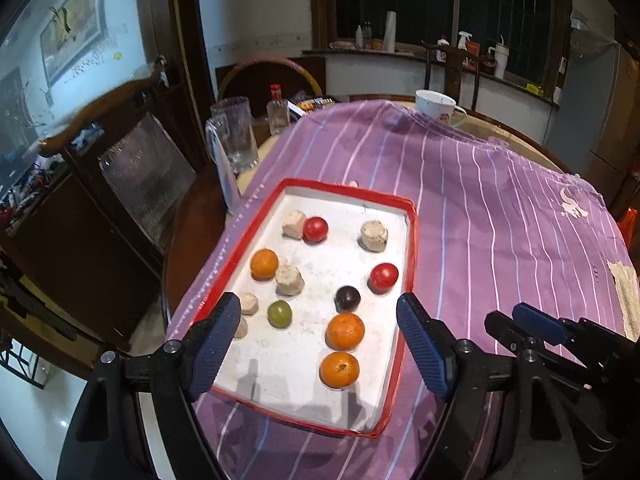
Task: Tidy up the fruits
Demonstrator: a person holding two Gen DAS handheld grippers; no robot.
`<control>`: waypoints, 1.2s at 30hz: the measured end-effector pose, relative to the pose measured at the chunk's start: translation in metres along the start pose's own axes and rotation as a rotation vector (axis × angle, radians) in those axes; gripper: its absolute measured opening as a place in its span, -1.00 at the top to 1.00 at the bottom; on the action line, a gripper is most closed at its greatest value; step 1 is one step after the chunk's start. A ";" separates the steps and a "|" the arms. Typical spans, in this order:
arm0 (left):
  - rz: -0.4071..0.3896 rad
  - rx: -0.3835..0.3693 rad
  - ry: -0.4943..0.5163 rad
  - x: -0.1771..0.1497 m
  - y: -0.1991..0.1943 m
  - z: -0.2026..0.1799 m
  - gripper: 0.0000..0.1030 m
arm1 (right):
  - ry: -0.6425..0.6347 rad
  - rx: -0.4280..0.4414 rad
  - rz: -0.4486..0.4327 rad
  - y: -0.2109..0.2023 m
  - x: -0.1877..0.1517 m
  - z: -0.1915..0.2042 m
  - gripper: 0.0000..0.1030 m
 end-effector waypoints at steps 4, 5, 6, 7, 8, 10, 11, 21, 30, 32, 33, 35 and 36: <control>-0.076 0.085 -0.026 0.003 -0.019 0.008 -0.68 | -0.014 0.004 -0.005 -0.004 -0.002 0.003 0.29; -0.096 0.105 -0.034 0.003 -0.024 0.011 -0.74 | -0.019 0.005 -0.006 -0.005 -0.003 0.004 0.29; -0.129 0.132 -0.049 0.004 -0.032 0.016 -0.79 | -0.023 0.007 -0.007 -0.005 -0.004 0.005 0.29; -0.151 0.145 -0.061 0.005 -0.037 0.019 -0.85 | -0.030 0.008 -0.010 -0.007 -0.005 0.007 0.29; -0.182 0.159 -0.080 0.006 -0.045 0.023 -0.90 | -0.035 0.009 -0.012 -0.008 -0.006 0.009 0.28; -0.244 0.178 -0.115 0.008 -0.060 0.032 -1.00 | -0.051 0.009 -0.020 -0.011 -0.006 0.013 0.28; -0.280 0.189 -0.132 0.010 -0.069 0.036 -1.00 | -0.057 0.010 -0.023 -0.012 -0.007 0.014 0.28; -0.235 0.154 -0.188 0.006 -0.069 0.053 -1.00 | -0.130 0.012 -0.045 -0.022 -0.013 0.033 0.26; -0.070 0.065 -0.138 -0.020 -0.029 0.040 -1.00 | -0.152 0.007 -0.006 -0.012 -0.026 0.041 0.25; -0.053 0.035 -0.112 -0.023 -0.024 0.036 -1.00 | -0.154 0.006 -0.001 -0.010 -0.028 0.044 0.25; -0.046 0.025 -0.106 -0.023 -0.023 0.034 -1.00 | -0.155 0.004 0.004 -0.009 -0.029 0.045 0.25; -0.023 -0.010 -0.100 -0.026 -0.016 0.032 -1.00 | -0.154 0.000 0.012 -0.006 -0.030 0.045 0.25; -0.006 -0.027 -0.097 -0.029 -0.012 0.031 -1.00 | -0.154 -0.002 0.017 -0.004 -0.031 0.046 0.25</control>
Point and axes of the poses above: each gripper's, at about its wrist camera, not at the fingertips, and y roughly the way its jaws point, z to its left, x to its top, the point moved 4 cm from there along y, roughly the way its jaws point, and after that the axes turned 7 degrees about y, right-handed, at the moved point
